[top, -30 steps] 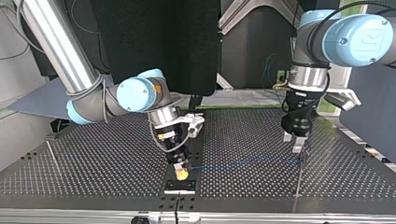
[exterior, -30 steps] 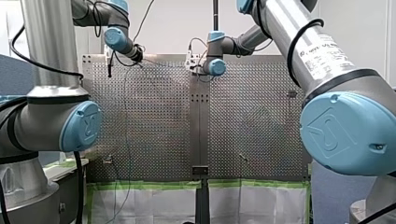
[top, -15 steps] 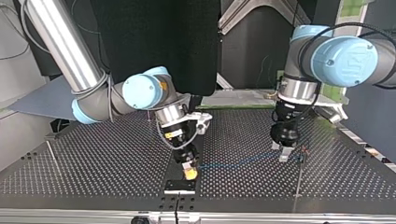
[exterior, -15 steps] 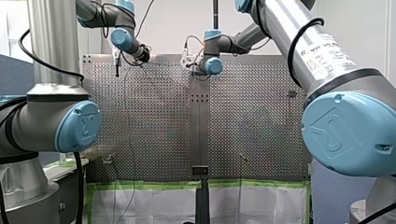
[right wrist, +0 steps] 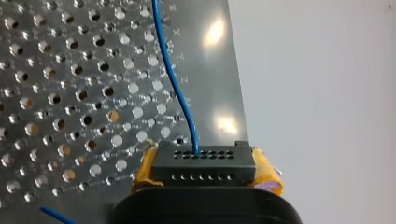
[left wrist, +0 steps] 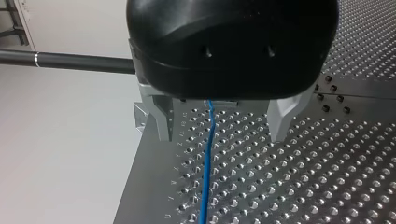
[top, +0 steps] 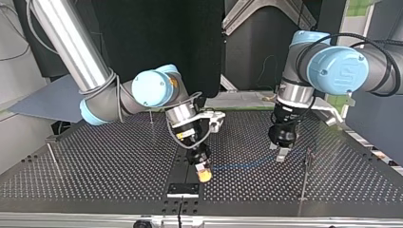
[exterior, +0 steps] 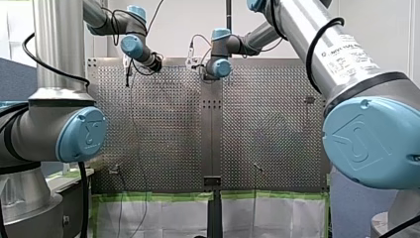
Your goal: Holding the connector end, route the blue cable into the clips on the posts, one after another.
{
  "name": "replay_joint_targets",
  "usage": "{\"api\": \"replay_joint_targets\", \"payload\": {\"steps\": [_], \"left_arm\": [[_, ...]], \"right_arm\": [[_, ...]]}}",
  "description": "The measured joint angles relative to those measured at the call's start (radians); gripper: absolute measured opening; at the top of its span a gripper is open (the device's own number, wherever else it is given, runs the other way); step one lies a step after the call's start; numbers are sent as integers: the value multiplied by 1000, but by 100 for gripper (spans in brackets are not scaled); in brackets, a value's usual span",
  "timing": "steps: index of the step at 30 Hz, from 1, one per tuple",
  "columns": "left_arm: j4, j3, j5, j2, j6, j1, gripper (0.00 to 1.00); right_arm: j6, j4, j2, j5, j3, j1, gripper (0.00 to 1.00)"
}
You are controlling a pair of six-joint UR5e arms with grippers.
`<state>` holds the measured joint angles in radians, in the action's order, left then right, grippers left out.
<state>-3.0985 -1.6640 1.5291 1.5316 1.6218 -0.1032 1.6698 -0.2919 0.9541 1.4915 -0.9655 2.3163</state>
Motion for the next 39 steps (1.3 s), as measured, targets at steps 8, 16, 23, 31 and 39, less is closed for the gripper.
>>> {"api": "replay_joint_targets", "payload": {"steps": [8, 16, 23, 31, 39], "left_arm": [[11, 9, 12, 3, 18, 8, 98], [15, 58, 14, 46, 27, 2, 98], [17, 79, 29, 58, 38, 9, 98], [18, 81, 38, 78, 48, 15, 98], [18, 81, 63, 84, 48, 24, 98]], "right_arm": [[5, 3, -27, 0, 37, 26, 0], [14, 5, -33, 0, 73, 47, 0], [20, 10, -35, 0, 87, 56, 0], [22, 24, -37, 4, 87, 58, 0], [24, 28, -38, 11, 87, 57, 0]]}}
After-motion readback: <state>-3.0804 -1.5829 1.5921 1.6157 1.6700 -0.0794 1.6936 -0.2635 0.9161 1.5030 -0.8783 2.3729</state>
